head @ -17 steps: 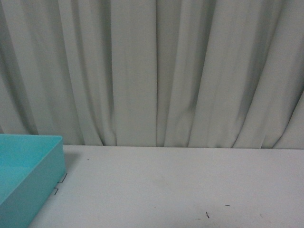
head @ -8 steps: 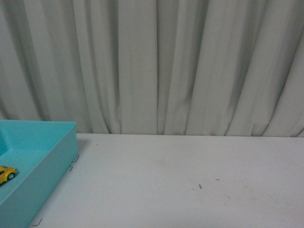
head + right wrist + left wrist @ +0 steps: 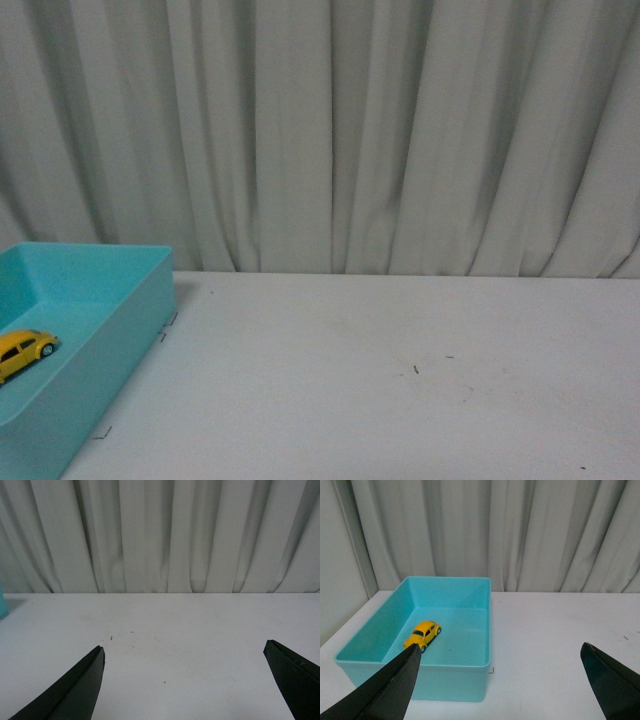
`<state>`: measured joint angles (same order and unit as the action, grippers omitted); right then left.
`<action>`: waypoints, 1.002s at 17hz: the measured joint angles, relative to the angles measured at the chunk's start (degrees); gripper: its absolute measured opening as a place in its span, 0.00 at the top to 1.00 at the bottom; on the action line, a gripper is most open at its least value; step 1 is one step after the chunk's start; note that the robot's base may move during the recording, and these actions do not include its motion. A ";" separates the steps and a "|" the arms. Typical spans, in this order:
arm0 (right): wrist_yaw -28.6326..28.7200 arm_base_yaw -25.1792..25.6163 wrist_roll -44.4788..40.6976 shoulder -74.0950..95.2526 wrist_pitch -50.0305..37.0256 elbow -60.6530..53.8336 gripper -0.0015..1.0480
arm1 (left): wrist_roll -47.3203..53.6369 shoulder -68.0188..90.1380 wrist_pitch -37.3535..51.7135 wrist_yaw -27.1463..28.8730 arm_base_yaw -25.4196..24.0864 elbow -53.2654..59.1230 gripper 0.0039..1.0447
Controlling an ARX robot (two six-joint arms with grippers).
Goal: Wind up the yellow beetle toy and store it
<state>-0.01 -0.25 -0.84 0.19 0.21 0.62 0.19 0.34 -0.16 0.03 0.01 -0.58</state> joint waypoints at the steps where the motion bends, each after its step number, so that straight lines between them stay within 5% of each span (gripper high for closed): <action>1: 0.00 0.00 0.00 0.00 0.00 0.00 0.06 | 0.00 0.00 0.00 0.00 0.00 0.00 0.06; 17: 0.00 0.00 0.00 0.00 -0.02 0.00 0.06 | 0.00 0.00 0.02 0.00 0.00 0.00 0.06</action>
<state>-0.01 -0.25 -0.84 0.19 0.19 0.62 0.19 0.34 -0.14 0.03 0.01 -0.58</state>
